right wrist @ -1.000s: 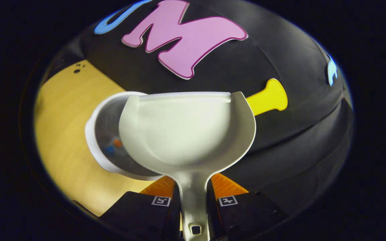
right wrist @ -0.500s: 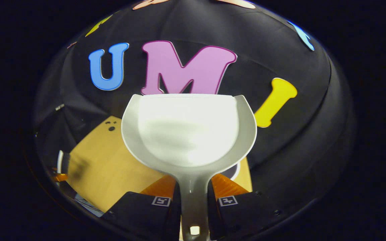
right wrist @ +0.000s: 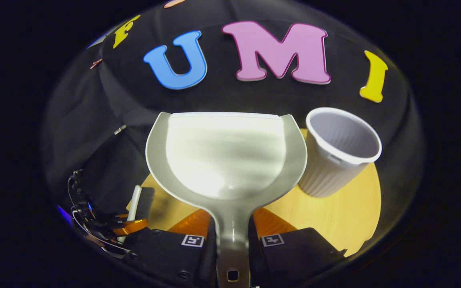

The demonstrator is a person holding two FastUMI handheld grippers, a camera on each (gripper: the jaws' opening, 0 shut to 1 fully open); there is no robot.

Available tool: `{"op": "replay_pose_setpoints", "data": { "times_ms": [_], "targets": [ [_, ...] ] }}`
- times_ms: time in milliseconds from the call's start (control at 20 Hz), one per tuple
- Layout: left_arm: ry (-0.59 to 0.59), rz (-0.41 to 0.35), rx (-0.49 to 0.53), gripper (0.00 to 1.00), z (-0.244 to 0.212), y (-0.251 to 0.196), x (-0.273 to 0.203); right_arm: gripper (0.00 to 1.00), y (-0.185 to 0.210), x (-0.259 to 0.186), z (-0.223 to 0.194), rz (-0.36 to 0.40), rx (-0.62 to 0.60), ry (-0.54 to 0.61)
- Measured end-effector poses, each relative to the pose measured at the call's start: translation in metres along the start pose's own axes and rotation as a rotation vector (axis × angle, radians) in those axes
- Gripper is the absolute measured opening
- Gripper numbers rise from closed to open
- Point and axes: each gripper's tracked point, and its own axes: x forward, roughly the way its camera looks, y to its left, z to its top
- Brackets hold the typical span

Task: Pick up the small broom and dustpan from the desktop, sweep the trash into the dustpan with the broom, and then empty the trash into the garbage bin.

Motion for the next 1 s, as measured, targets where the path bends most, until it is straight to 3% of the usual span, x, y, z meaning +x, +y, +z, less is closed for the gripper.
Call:
{"op": "replay_pose_setpoints", "data": {
  "times_ms": [100,150,400,450,550,600,650,800,900,1000],
  "targets": [
    [0.018,0.004,-0.016,0.33,-0.01,0.003,0.006,0.33,0.012,0.016,-0.04,0.001,0.007,0.076],
    [0.03,0.007,-0.019,0.33,-0.015,0.005,0.009,0.37,0.01,0.019,-0.056,-0.008,0.009,0.105],
    [0.085,0.022,0.027,0.33,-0.023,0.012,0.038,0.37,-0.008,0.028,-0.129,-0.09,0.048,0.25],
    [0.098,0.029,0.037,0.34,-0.026,0.014,0.044,0.41,-0.014,0.024,-0.139,-0.107,0.057,0.268],
    [0.128,0.053,0.065,0.33,-0.026,0.02,0.061,0.37,-0.025,0.019,-0.154,-0.138,0.07,0.301],
    [0.138,0.069,0.081,0.34,-0.026,0.023,0.067,0.41,-0.029,0.02,-0.159,-0.147,0.074,0.313],
    [0.151,0.09,0.1,0.33,-0.025,0.027,0.076,0.33,-0.031,0.02,-0.164,-0.157,0.08,0.326],
    [0.194,0.156,0.152,0.33,-0.023,0.036,0.099,0.41,-0.033,0.024,-0.17,-0.167,0.099,0.36],
    [0.222,0.221,0.206,0.33,-0.024,0.043,0.114,0.37,-0.034,0.023,-0.171,-0.182,0.086,0.372],
    [0.26,0.247,0.246,0.33,-0.033,0.041,0.126,0.42,-0.035,0.023,-0.171,-0.205,0.061,0.367]
  ]
}}
